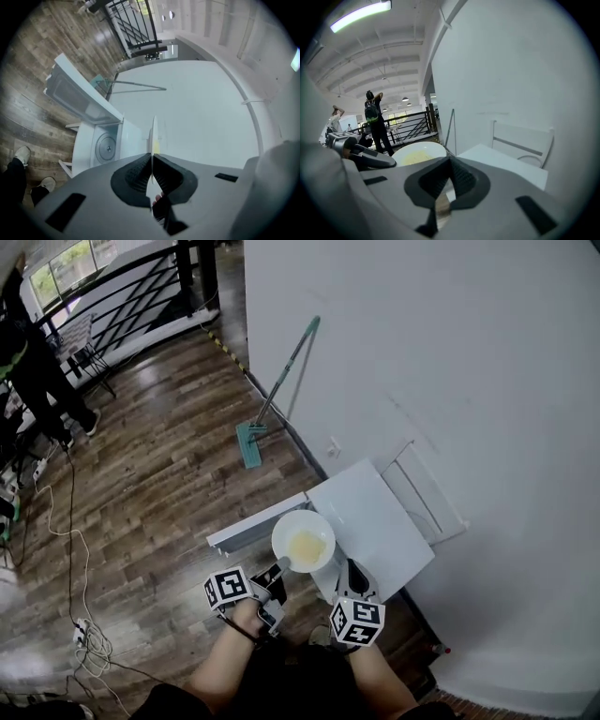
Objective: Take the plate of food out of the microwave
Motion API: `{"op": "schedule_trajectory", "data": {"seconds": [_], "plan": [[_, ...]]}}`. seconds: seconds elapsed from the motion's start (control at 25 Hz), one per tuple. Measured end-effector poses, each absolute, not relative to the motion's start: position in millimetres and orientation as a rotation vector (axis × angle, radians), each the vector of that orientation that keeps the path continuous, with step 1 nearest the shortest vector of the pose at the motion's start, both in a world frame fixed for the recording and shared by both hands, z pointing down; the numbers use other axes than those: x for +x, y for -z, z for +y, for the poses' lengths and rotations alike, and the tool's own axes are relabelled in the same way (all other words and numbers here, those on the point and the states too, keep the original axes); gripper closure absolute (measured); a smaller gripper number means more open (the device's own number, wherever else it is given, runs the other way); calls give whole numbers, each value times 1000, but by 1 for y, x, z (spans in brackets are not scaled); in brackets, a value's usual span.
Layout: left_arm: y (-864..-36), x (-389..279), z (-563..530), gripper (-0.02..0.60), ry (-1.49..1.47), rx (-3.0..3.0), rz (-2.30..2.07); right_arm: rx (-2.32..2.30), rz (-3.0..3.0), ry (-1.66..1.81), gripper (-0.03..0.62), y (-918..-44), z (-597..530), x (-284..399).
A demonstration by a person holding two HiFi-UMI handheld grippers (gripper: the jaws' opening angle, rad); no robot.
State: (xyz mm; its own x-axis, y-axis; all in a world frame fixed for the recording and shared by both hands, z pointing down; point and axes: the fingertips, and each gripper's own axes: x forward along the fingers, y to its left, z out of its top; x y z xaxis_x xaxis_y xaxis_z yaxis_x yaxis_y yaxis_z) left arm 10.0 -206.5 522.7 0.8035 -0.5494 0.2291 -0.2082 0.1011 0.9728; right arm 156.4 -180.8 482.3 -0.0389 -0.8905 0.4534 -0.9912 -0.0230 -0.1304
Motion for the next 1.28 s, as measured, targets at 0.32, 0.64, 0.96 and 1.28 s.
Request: {"op": "schedule_trajectory", "data": {"seconds": [0.32, 0.64, 0.96, 1.28], "plan": [[-440, 50, -231, 569, 272, 1548, -610, 2237, -1996, -554, 582, -402, -193, 217], [-394, 84, -218, 569, 247, 1612, -555, 2291, -2002, -466, 582, -361, -178, 239], [-385, 101, -203, 569, 217, 1632, -505, 2312, -1978, -442, 582, -358, -161, 245], [-385, 94, -196, 569, 219, 1620, -490, 2319, -1958, -434, 582, -361, -151, 238]]}}
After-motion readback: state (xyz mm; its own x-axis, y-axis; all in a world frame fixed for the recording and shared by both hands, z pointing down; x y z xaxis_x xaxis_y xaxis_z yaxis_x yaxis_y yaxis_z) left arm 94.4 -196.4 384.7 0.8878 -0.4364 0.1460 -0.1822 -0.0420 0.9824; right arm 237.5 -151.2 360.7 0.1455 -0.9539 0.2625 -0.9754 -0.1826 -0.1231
